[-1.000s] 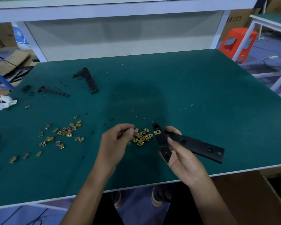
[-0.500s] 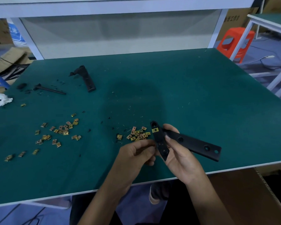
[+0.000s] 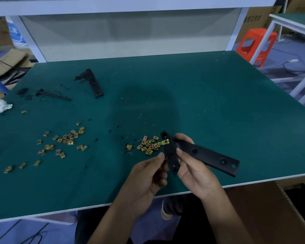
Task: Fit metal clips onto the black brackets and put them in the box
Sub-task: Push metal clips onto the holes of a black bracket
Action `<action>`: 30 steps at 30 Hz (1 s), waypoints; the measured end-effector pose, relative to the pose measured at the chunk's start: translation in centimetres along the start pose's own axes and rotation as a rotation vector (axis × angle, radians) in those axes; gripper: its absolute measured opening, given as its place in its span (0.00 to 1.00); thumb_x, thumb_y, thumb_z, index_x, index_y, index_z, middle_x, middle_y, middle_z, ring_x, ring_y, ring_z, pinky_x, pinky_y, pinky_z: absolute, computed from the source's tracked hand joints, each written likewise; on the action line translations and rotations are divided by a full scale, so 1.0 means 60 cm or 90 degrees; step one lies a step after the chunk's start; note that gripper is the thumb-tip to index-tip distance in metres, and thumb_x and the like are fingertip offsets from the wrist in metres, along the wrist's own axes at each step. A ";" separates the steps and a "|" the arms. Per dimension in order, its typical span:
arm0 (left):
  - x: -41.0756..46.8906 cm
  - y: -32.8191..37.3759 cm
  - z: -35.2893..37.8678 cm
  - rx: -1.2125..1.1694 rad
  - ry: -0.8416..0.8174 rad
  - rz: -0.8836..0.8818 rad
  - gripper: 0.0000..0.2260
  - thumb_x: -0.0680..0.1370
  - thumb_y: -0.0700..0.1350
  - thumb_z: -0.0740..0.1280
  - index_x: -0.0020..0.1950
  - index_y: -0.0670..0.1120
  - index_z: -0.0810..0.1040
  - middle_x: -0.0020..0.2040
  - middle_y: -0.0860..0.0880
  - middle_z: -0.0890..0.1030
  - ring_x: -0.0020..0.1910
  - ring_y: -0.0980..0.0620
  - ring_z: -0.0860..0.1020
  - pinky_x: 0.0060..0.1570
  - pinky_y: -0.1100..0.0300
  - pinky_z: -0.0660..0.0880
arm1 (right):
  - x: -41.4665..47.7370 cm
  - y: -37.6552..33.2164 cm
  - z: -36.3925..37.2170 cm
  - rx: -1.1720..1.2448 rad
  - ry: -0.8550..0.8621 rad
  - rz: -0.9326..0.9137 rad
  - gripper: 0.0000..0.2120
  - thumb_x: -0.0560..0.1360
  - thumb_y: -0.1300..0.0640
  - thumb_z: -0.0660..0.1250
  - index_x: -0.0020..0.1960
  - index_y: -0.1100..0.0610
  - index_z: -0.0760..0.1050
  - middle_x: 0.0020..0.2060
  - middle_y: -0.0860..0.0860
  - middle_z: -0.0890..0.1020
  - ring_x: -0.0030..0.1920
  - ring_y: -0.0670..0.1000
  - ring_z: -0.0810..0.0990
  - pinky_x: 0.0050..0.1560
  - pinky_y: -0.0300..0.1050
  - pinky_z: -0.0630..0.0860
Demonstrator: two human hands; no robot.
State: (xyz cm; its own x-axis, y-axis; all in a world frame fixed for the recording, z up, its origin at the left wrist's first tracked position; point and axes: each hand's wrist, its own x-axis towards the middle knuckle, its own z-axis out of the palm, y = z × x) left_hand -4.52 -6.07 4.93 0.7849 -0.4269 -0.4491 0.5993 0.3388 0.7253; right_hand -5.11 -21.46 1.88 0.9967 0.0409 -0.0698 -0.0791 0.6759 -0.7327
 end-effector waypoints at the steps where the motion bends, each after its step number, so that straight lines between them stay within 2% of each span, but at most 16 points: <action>1: 0.000 -0.001 -0.001 -0.008 -0.001 -0.001 0.09 0.72 0.50 0.72 0.37 0.47 0.85 0.35 0.48 0.79 0.31 0.56 0.74 0.30 0.64 0.74 | 0.000 0.000 0.001 -0.001 0.002 -0.001 0.18 0.72 0.58 0.72 0.61 0.49 0.80 0.54 0.55 0.83 0.50 0.52 0.83 0.49 0.46 0.81; 12: -0.006 -0.003 0.005 0.132 0.038 0.096 0.11 0.70 0.55 0.72 0.31 0.51 0.81 0.30 0.51 0.74 0.29 0.57 0.70 0.31 0.65 0.70 | 0.002 0.002 0.005 -0.020 -0.010 -0.032 0.17 0.73 0.60 0.74 0.61 0.52 0.79 0.55 0.57 0.83 0.54 0.52 0.83 0.51 0.43 0.81; 17: -0.004 0.003 0.003 0.195 0.016 0.097 0.16 0.73 0.56 0.71 0.28 0.52 0.77 0.28 0.51 0.72 0.28 0.56 0.67 0.29 0.65 0.67 | 0.004 0.005 0.005 -0.039 -0.018 -0.039 0.22 0.71 0.55 0.80 0.62 0.53 0.78 0.55 0.57 0.84 0.57 0.52 0.83 0.55 0.41 0.79; 20: 0.000 -0.001 -0.003 0.189 0.028 0.102 0.13 0.73 0.56 0.71 0.31 0.52 0.79 0.29 0.51 0.71 0.28 0.55 0.66 0.30 0.64 0.67 | 0.005 0.006 0.007 -0.044 -0.015 -0.038 0.22 0.71 0.55 0.80 0.62 0.54 0.78 0.55 0.57 0.83 0.57 0.52 0.83 0.55 0.41 0.79; 25: -0.002 -0.008 -0.008 0.129 0.001 0.094 0.09 0.74 0.52 0.71 0.35 0.50 0.83 0.31 0.50 0.74 0.30 0.56 0.69 0.31 0.64 0.69 | 0.003 0.006 0.002 0.003 -0.004 -0.034 0.17 0.73 0.62 0.74 0.60 0.53 0.79 0.55 0.56 0.84 0.55 0.51 0.84 0.54 0.41 0.80; 27: -0.003 -0.007 -0.007 0.151 0.010 0.105 0.10 0.75 0.51 0.70 0.35 0.51 0.83 0.31 0.50 0.75 0.29 0.56 0.70 0.30 0.64 0.70 | 0.003 0.006 0.000 0.008 -0.001 -0.035 0.16 0.74 0.63 0.71 0.60 0.53 0.80 0.55 0.56 0.84 0.55 0.51 0.84 0.55 0.42 0.80; 30: -0.001 -0.007 -0.007 0.206 0.036 0.131 0.14 0.79 0.48 0.68 0.33 0.52 0.82 0.31 0.51 0.75 0.29 0.57 0.71 0.31 0.65 0.71 | 0.004 0.006 0.001 0.008 0.001 -0.031 0.17 0.72 0.62 0.72 0.60 0.52 0.80 0.55 0.56 0.84 0.54 0.51 0.84 0.55 0.43 0.81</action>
State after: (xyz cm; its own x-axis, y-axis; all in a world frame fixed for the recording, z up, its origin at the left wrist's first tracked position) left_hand -4.75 -5.84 4.47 0.8963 -0.3275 -0.2988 0.3552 0.1272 0.9261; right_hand -4.87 -21.12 1.64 0.9994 0.0066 -0.0354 -0.0302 0.6866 -0.7264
